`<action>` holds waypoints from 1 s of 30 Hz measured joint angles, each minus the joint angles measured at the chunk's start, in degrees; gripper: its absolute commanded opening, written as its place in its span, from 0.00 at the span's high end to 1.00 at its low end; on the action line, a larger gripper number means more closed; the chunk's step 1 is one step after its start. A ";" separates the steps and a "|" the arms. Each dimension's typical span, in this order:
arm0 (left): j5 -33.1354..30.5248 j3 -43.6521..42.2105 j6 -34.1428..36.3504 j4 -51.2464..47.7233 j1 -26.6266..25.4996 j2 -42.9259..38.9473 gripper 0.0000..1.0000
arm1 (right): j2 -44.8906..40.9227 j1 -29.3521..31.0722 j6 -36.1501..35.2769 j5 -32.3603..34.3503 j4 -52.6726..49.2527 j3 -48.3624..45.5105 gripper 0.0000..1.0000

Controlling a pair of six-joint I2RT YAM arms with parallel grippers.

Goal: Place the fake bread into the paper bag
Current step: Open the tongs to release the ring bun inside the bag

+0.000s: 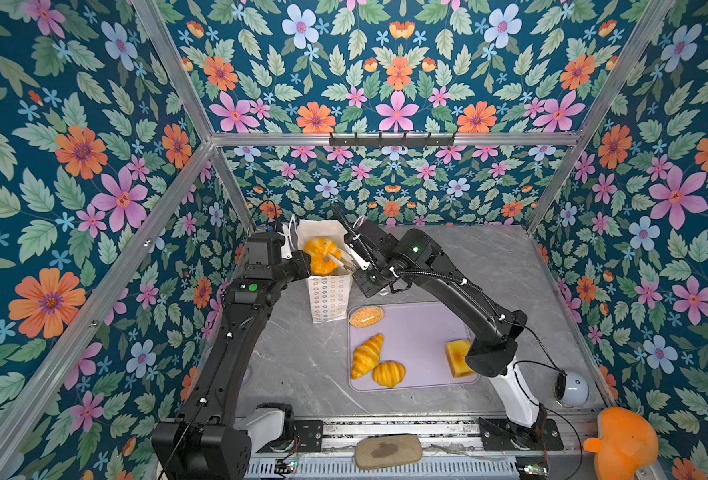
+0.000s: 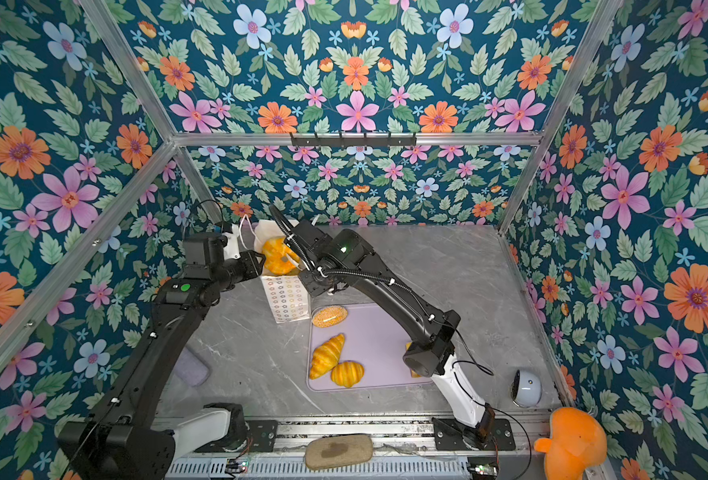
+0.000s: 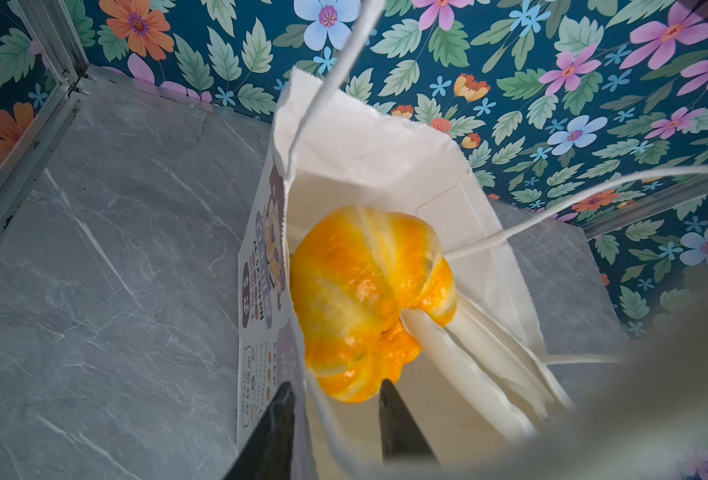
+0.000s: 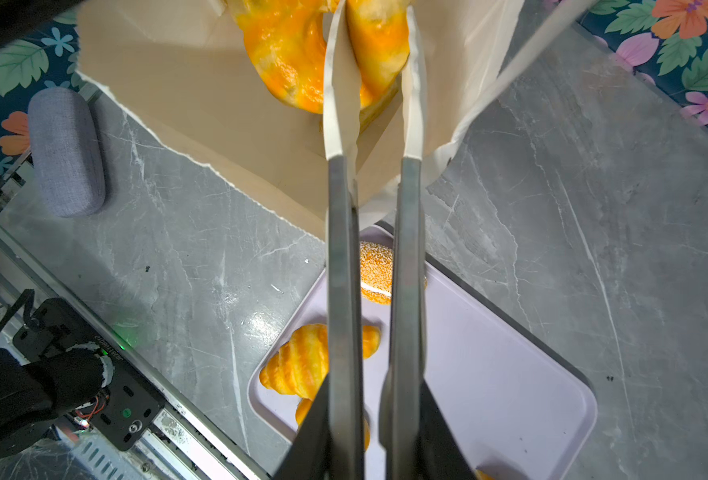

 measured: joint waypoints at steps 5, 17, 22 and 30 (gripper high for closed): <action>-0.09 0.00 0.00 -0.17 0.00 0.31 0.65 | 0.00 0.33 0.11 0.02 -0.07 0.94 0.73; -0.59 -0.24 0.00 -0.57 0.00 0.35 0.65 | -0.15 1.40 0.09 -1.36 0.07 1.27 0.64; -0.66 -0.55 0.00 -0.72 0.00 0.22 0.65 | -1.55 1.60 0.09 -2.38 0.17 1.27 0.65; -1.27 -0.55 0.00 -0.81 0.00 0.15 0.65 | -4.94 1.88 -0.11 -4.68 0.66 1.01 0.66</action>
